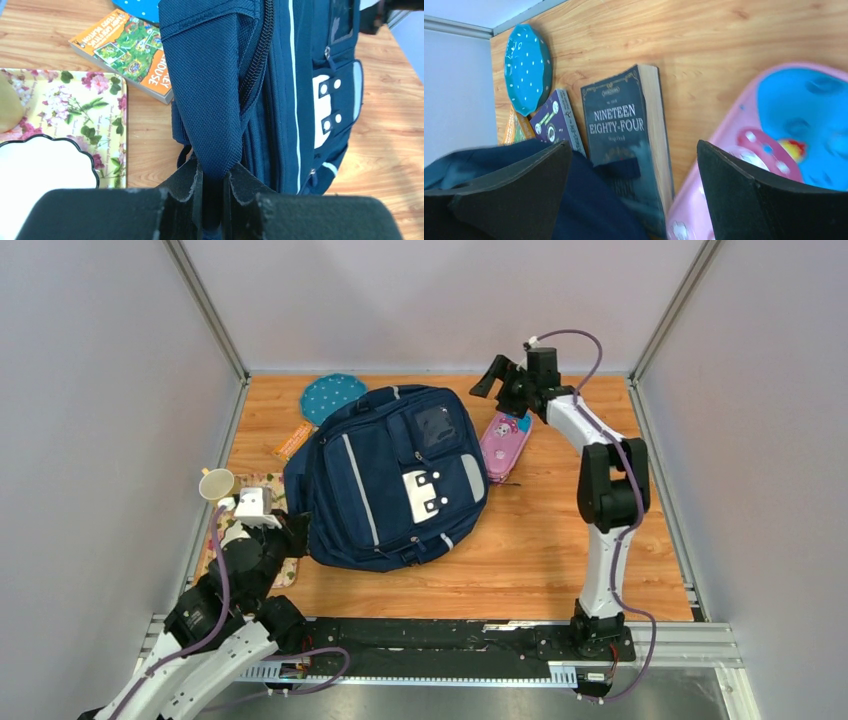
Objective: Pack the student bag
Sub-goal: Move the stationery to the center of the board.
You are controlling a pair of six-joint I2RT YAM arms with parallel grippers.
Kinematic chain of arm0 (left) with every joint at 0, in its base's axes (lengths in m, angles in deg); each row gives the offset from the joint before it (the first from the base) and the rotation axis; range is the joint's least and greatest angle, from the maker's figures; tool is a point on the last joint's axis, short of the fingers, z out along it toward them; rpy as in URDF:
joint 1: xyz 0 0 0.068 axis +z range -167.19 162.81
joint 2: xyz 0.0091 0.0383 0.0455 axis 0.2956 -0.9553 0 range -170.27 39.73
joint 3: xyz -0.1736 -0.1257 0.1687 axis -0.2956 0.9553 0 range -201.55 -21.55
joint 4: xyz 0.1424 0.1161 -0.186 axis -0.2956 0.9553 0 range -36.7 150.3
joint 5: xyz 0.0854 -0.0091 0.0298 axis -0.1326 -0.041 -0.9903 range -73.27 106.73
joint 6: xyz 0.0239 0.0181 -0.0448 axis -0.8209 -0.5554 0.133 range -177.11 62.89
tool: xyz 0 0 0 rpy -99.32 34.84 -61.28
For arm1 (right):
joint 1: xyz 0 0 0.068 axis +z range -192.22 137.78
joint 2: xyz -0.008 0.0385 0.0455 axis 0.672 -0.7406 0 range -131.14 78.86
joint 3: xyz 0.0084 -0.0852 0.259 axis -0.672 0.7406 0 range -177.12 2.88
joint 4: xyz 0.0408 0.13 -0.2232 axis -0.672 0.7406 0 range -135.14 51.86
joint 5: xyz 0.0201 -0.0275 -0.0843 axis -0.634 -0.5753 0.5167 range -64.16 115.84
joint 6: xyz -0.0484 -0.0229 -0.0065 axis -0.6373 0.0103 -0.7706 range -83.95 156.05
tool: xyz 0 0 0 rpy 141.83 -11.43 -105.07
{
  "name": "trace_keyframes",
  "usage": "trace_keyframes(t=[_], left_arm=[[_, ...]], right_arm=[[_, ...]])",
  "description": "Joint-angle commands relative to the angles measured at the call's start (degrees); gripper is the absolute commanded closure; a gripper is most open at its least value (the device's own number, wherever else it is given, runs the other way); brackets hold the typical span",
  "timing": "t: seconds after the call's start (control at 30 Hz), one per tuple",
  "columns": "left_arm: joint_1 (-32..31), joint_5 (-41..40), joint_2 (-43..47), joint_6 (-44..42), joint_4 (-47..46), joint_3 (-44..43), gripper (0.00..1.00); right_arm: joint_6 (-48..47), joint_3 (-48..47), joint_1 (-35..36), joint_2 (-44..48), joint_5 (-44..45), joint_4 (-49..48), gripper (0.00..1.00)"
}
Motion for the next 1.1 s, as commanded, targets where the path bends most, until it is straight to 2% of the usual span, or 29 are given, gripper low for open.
trace_keyframes(t=[0.0,0.03,0.07,0.13,0.17,0.43,0.6,0.7,0.87,0.93,1.07], left_arm=[[0.2,-2.3,2.0,0.0,-5.8,-6.9,1.0],[0.1,-2.1,2.0,-0.3,-5.6,-7.1,1.0],[0.2,-2.1,1.9,-0.4,-5.5,-7.5,1.0],[0.1,-2.4,1.4,-0.4,-4.9,-7.8,1.0],[0.1,-2.5,1.2,-0.5,-4.8,-8.3,1.0],[0.1,-6.0,0.8,-3.9,-1.9,-13.4,1.0],[0.2,-7.8,1.4,-5.3,-0.1,-16.2,1.0],[0.1,-6.8,1.5,-5.5,-0.5,-16.8,1.0],[0.1,-6.7,0.6,-4.6,0.5,-17.4,1.0],[0.1,-6.6,1.0,-3.8,0.4,-17.0,1.0],[0.2,-6.5,2.0,-2.5,1.3,-17.3,1.0]], right_arm=[[-2.9,-14.5,3.7,-9.2,-1.8,6.8,0.02],[-3.9,-15.6,4.2,-11.6,-1.4,8.7,0.02],[-3.9,-17.0,5.3,-12.4,2.6,10.4,0.02],[-3.7,-14.9,5.8,-12.5,5.9,11.1,0.02],[-2.4,-10.6,5.7,-11.2,9.8,10.6,0.01],[-4.4,6.3,1.9,-0.3,22.4,11.0,0.0],[-7.6,12.8,-1.9,7.7,20.6,10.1,0.0],[-8.0,12.3,-0.1,8.5,9.4,6.3,0.0],[-7.6,4.2,8.2,5.5,4.4,5.8,0.01],[-5.4,3.6,9.8,4.6,2.4,0.7,0.02],[0.6,-3.9,12.7,-4.3,2.9,1.6,0.04]])
